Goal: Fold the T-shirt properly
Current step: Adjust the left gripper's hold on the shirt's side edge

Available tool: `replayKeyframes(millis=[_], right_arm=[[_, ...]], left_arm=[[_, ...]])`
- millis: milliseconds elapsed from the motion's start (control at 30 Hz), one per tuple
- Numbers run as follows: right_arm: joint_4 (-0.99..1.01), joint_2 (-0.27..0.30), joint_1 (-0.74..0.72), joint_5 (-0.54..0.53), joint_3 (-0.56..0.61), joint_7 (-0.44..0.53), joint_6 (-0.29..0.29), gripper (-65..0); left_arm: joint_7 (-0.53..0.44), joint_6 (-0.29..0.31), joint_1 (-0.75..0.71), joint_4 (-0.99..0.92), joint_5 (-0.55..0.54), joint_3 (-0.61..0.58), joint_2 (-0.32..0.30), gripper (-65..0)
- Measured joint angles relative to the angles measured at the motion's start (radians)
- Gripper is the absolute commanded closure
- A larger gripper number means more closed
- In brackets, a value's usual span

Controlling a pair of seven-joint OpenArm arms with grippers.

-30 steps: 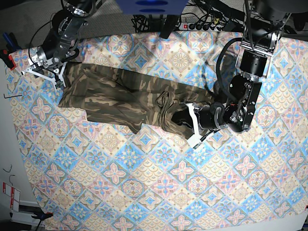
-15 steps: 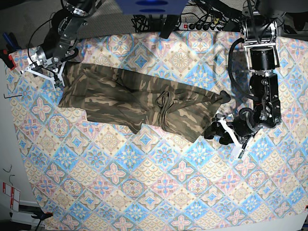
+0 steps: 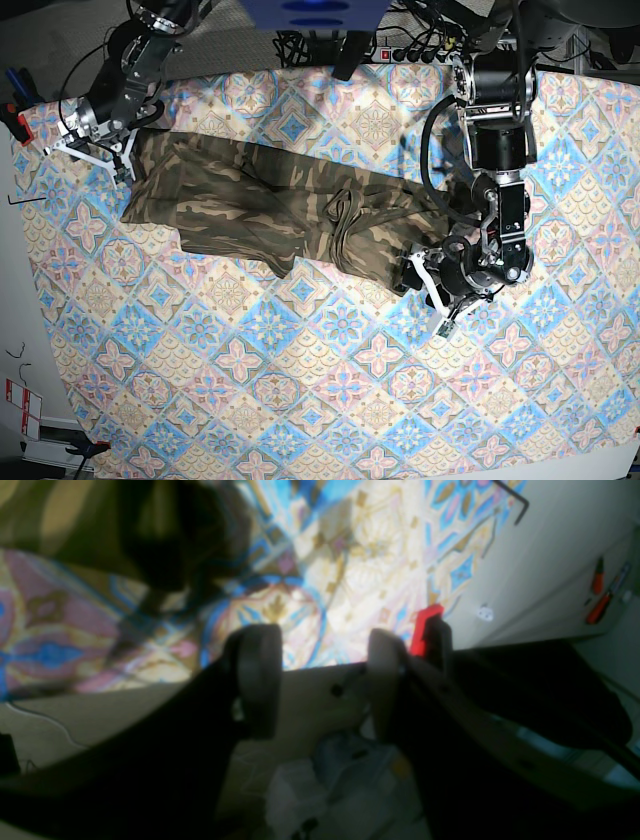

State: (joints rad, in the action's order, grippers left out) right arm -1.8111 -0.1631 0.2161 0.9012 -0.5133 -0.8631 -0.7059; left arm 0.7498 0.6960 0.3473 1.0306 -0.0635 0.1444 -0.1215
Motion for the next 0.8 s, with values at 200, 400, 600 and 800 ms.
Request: replayKeyframes(millis=[200, 400, 600, 800], right_arm=[[0.0, 0.0, 0.0, 0.0, 0.0, 0.0, 0.0, -26.7], [0.0, 0.0, -0.001, 0.0, 0.003, 0.0, 0.0, -26.7], [0.0, 0.0, -0.003, 0.0, 0.005, 0.0, 0.0, -26.7], [0.0, 0.0, -0.002, 0.0, 0.0, 0.0, 0.0, -26.7]], left_arm=[[-0.045, 0.0, 0.044, -0.143, 0.012, -0.001, 0.0, -37.5], [-0.107, -0.004, 0.096, -0.196, 0.01, -0.059, -0.004, -37.5], [-0.104, 0.0, 0.096, -0.197, 0.007, -0.204, 0.003, -37.5], [-0.105, 0.0, 0.094, -0.197, 0.005, -0.208, -0.007, -37.5]])
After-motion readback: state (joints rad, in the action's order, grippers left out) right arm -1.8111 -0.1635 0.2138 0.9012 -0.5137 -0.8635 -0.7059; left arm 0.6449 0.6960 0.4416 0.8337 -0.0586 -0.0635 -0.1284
